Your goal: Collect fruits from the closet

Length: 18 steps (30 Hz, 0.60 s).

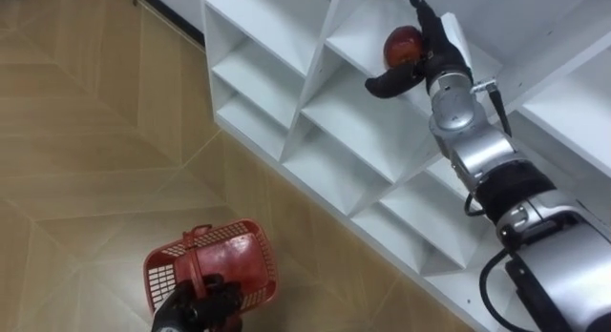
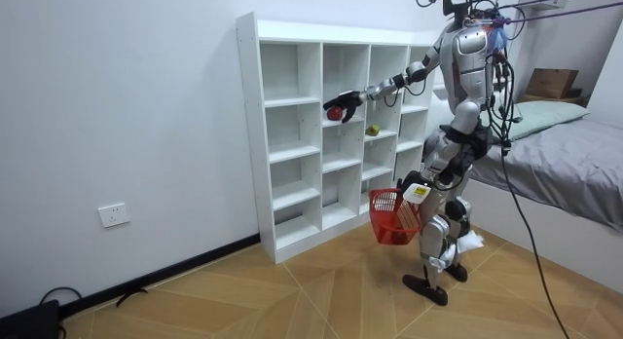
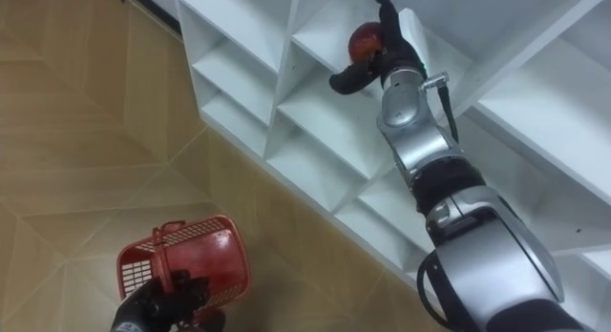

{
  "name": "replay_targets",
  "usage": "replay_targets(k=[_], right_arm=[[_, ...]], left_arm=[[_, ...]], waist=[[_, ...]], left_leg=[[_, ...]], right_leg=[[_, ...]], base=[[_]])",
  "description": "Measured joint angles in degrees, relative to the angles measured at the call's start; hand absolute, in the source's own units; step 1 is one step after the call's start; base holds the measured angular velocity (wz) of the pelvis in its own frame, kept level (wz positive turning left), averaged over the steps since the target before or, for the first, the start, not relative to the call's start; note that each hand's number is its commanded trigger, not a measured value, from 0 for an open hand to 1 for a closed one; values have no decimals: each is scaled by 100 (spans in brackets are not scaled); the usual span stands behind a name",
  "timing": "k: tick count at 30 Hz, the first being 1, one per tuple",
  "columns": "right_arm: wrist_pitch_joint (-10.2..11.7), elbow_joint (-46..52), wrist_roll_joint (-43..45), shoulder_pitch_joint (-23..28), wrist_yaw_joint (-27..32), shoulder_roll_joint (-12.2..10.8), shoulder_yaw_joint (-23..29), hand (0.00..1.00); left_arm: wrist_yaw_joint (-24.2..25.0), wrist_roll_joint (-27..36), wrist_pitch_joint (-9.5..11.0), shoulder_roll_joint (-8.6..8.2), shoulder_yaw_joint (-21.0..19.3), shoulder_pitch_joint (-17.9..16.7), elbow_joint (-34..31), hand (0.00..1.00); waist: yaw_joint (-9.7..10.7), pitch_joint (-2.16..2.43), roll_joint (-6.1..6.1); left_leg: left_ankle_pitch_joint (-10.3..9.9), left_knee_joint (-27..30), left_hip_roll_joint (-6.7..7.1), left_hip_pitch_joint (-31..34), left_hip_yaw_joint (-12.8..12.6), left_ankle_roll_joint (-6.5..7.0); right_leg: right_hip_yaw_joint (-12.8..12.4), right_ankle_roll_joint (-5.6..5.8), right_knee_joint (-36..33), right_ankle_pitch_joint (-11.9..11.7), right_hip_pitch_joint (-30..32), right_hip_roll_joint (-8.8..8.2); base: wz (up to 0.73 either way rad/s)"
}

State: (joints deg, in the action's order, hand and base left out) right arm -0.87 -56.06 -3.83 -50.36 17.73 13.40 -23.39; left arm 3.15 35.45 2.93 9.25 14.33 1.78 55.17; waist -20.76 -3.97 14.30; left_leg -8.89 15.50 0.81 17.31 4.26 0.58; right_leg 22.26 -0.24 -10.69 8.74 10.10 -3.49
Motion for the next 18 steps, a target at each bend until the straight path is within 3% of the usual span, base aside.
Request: replay_targets(k=[18], right_arm=[[-10,-2,84,-1,-184,-3,-5,100]], left_arm=[[0,15,1,-3,0,2,3,100]], waist=[[4,-5,-6]], left_leg=[[0,-15,0,0,1,0]], right_leg=[[-19,0,5,0,4,-2]], base=[[0]])
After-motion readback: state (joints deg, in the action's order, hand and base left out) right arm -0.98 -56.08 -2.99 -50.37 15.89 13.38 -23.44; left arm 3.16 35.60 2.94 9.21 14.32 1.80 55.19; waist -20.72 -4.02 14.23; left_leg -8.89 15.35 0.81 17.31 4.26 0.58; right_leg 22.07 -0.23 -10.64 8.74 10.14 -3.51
